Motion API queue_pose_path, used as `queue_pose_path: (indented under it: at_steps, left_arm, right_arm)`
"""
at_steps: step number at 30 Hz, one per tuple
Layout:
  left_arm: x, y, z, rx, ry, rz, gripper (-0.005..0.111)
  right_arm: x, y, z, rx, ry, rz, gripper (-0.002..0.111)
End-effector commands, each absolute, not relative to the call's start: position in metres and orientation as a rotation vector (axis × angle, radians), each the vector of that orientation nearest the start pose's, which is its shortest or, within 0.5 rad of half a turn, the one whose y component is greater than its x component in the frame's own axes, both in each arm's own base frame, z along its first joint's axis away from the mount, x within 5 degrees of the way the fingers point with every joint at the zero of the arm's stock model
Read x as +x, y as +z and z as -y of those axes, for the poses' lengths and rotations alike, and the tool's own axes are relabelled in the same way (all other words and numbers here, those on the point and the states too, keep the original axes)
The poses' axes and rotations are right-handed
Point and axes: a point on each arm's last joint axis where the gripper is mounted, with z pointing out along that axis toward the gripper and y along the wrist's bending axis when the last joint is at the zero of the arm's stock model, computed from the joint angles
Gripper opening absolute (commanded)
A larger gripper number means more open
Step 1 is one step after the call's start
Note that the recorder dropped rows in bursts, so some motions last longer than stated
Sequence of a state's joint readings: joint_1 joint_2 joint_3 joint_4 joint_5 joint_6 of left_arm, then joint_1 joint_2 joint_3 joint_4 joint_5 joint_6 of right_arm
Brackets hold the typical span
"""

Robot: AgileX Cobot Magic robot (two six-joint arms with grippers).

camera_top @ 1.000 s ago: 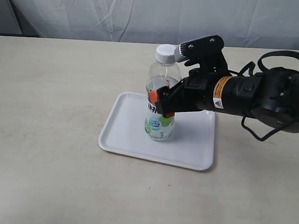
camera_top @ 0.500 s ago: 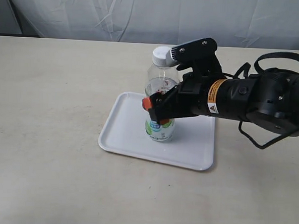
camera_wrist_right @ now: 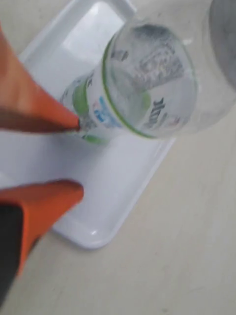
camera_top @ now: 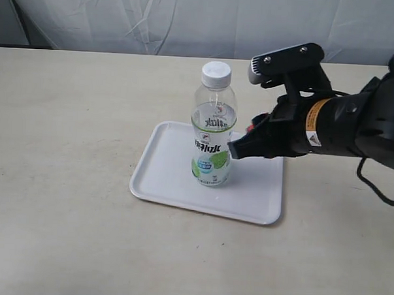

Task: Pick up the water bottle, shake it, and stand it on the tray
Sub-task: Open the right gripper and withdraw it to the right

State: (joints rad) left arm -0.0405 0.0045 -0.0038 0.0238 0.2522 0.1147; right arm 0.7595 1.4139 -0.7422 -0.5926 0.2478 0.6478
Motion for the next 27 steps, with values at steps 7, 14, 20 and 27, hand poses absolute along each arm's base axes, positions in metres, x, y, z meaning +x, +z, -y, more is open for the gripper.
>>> queue_pose_path:
  at_steps: [7, 14, 20, 27]
  left_arm:
    - [0.055, 0.192, 0.002, 0.148, 0.076, -1.717, 0.000]
    - [0.055, 0.192, 0.002, 0.148, 0.076, -1.717, 0.000]
    - [0.055, 0.192, 0.002, 0.148, 0.076, -1.717, 0.000]
    - [0.055, 0.192, 0.002, 0.148, 0.076, -1.717, 0.000]
  right_arm:
    - [0.175, 0.257, -0.132, -0.459, 0.064, -2.505, 0.001]
    - [0.151, 0.275, -0.113, -0.348, 0.104, -2.564, 0.001]
    - [0.151, 0.279, -0.114, -0.348, 0.145, -2.525, 0.001]
    - [0.128, 0.310, -0.090, -0.327, 0.308, -2.268, 0.001]
